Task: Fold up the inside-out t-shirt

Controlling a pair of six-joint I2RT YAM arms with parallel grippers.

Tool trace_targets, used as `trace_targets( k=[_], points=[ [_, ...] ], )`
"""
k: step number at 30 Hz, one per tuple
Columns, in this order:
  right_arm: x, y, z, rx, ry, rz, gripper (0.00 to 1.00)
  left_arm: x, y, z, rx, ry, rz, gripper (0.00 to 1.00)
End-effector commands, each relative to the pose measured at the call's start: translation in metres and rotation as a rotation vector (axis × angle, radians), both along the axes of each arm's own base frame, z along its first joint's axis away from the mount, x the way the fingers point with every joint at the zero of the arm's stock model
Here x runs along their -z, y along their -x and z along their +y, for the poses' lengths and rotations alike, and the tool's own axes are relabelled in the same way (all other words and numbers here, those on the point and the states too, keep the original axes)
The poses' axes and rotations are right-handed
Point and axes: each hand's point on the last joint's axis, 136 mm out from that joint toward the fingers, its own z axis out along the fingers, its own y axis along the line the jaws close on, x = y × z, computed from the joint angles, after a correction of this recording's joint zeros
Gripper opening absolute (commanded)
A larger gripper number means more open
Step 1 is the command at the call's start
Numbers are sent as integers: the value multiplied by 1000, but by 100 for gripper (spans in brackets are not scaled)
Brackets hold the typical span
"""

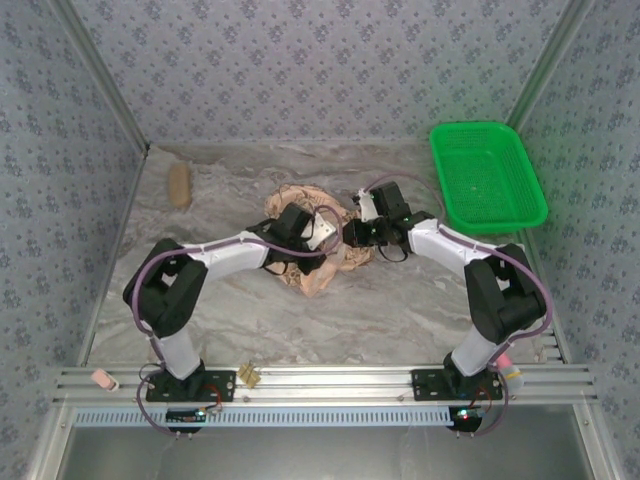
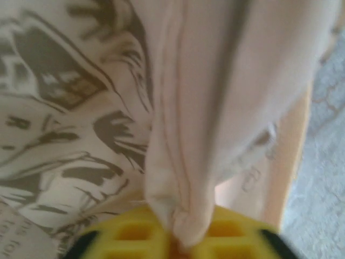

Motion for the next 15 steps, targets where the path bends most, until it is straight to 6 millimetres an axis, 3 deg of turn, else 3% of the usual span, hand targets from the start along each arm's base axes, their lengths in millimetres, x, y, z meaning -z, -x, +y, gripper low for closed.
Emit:
trace_targets(
  k=[1, 4, 7, 11, 15],
  points=[
    [-2, 0, -17, 114, 25, -7, 35, -36, -17, -6, -2, 21, -85, 0],
    [-6, 6, -38, 283, 26, 23, 51, -62, -16, -6, -9, 91, -52, 0],
    [-6, 30, -60, 498, 43, 143, 54, -73, -15, -5, -41, 166, 31, 0],
    [-3, 68, -33, 594, -49, 249, 58, -73, -16, -1, -71, 221, 74, 0],
    [13, 81, 2, 649, -149, 347, 59, -69, -15, 1, -76, 247, 110, 0]
  ],
)
